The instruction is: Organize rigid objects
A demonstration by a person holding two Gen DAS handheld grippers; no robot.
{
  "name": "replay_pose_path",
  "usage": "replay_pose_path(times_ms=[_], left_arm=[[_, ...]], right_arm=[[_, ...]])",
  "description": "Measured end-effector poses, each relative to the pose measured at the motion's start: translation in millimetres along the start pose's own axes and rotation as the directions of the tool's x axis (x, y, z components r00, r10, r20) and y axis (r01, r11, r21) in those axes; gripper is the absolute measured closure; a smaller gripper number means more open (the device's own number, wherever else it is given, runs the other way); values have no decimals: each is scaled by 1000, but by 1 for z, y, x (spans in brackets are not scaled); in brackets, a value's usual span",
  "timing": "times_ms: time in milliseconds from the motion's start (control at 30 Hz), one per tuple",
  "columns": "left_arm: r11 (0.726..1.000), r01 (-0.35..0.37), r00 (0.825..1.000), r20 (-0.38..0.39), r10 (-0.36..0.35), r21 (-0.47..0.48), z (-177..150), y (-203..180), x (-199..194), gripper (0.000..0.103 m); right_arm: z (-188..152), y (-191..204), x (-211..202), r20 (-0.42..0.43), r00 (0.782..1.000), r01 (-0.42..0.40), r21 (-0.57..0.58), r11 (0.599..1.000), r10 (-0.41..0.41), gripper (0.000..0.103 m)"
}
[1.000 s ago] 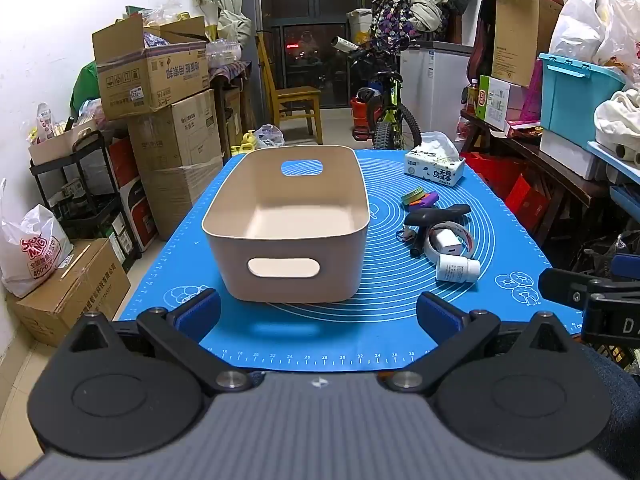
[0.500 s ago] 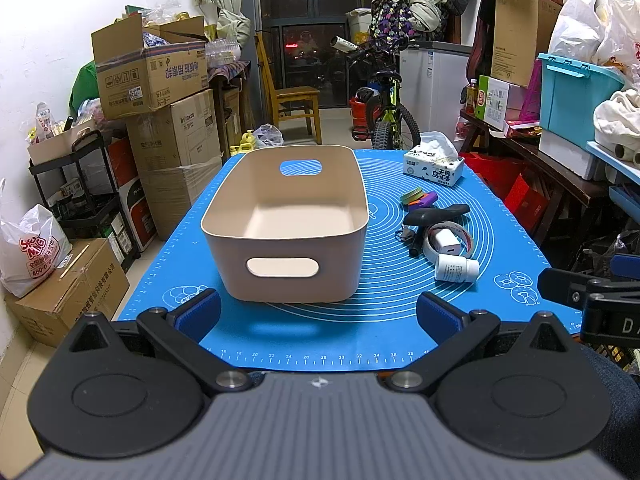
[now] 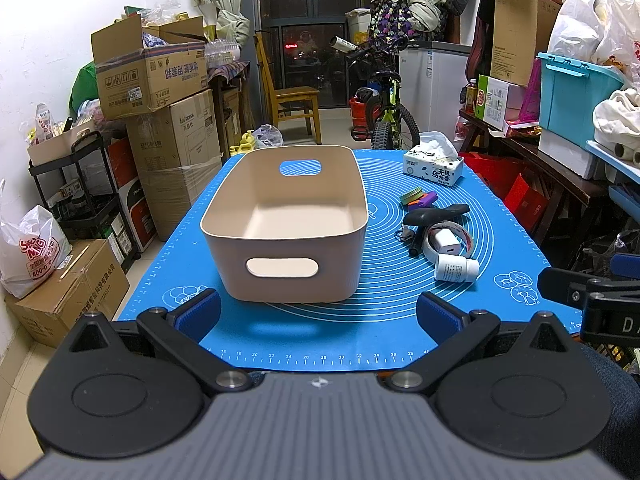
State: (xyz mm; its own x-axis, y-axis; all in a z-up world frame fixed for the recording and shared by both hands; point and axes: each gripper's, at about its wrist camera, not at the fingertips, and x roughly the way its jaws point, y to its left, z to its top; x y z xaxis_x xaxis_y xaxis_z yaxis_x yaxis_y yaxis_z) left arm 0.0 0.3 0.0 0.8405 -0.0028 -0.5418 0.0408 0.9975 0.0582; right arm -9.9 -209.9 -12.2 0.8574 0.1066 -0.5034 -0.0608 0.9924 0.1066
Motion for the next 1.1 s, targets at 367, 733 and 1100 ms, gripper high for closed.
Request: replay_pose_path(times_ms=[367, 733, 1100], left_arm=[[1000, 0, 1000, 0, 0, 3, 0, 0, 0, 0], [1000, -4, 1000, 13, 4, 9, 3, -10, -4, 0], [1000, -5, 1000, 25, 4, 26, 6, -4, -3, 0]], right_arm=[[0, -1, 0, -5, 1000, 3, 6, 1000, -3, 2], [1, 0, 1, 0, 1000, 5, 14, 1000, -5, 2], [4, -2, -5, 2, 1000, 1, 19, 1000, -1, 2]])
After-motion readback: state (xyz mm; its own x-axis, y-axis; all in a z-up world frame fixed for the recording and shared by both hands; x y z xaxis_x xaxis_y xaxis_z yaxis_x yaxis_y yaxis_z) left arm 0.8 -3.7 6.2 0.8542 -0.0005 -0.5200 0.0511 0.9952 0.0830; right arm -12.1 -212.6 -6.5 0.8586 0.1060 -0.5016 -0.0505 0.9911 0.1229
